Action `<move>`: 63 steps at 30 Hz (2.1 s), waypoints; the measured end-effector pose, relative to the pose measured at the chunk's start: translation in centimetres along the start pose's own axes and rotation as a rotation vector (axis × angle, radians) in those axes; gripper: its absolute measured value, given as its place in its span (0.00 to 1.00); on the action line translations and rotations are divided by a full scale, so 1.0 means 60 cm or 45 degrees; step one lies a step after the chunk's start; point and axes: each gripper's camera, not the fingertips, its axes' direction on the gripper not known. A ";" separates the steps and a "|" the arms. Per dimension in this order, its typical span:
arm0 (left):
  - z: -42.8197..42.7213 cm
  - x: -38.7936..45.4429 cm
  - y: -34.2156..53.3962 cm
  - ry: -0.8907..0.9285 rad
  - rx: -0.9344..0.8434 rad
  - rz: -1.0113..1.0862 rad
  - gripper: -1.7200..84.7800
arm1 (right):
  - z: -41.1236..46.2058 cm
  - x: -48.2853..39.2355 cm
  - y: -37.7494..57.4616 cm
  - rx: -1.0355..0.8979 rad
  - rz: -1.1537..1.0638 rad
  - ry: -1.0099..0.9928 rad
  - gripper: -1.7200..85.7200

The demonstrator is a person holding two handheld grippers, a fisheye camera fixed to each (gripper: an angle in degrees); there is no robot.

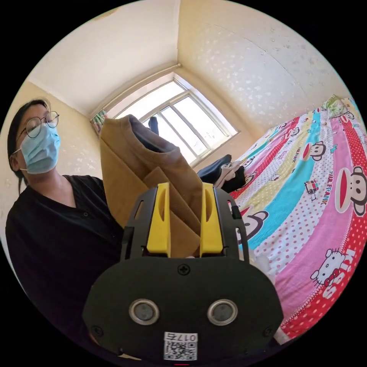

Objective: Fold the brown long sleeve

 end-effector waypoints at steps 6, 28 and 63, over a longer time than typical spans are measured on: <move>0.066 0.032 0.005 -0.189 -0.095 -0.033 0.05 | 0.040 0.022 0.046 -0.032 0.059 0.099 0.23; 0.103 0.114 0.002 -1.746 -0.362 0.070 0.06 | 0.003 -0.433 -0.115 0.885 -0.489 1.076 0.04; -0.599 -0.474 0.221 -2.834 -0.236 -1.172 0.20 | 0.352 0.382 -0.166 -0.329 0.414 1.719 0.11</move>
